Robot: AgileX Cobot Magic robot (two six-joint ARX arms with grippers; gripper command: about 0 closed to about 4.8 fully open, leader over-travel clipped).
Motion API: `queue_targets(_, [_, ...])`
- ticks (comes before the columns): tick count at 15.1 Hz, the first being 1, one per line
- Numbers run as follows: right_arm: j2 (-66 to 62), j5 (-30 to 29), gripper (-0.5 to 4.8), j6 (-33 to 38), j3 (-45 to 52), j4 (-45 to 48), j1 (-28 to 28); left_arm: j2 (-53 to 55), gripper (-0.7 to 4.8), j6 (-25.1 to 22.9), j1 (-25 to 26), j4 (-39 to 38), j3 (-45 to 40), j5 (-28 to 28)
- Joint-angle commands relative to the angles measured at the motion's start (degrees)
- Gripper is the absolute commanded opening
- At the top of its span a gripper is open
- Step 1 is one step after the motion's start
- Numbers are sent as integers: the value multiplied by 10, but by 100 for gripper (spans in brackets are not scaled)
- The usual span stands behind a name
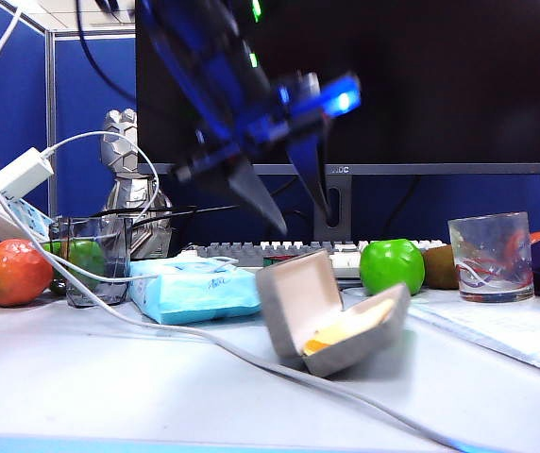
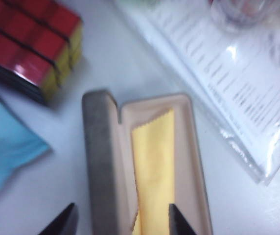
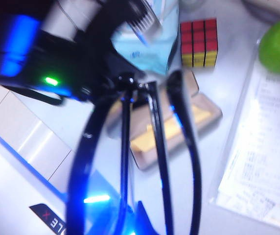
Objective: Pick up the glasses, fold the temples of the glasses, place the glasses into the glasses case, and finally close the glasses case.
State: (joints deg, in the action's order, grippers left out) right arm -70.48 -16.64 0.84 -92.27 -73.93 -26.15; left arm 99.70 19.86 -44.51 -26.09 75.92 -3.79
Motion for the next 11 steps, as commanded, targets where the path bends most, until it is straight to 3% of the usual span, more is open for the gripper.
queue_targets(1, [-15,0,-5,9,-1,-10,0,-47,247,-15,-1,-17,3,51])
queue_targets(2, [-20,0,-5,15,0,-12,0,-59,247,-15,-1,-19,3,57])
queue_targets(4, [-54,-35,-5,80,20,-15,1,-113,247,-53,-1,-33,3,127])
queue_targets(6, [-71,-70,-5,89,42,-9,6,-142,247,-66,0,-44,3,159])
queue_targets(11, [-108,-167,-5,160,116,72,15,-187,247,-76,0,-62,3,167])
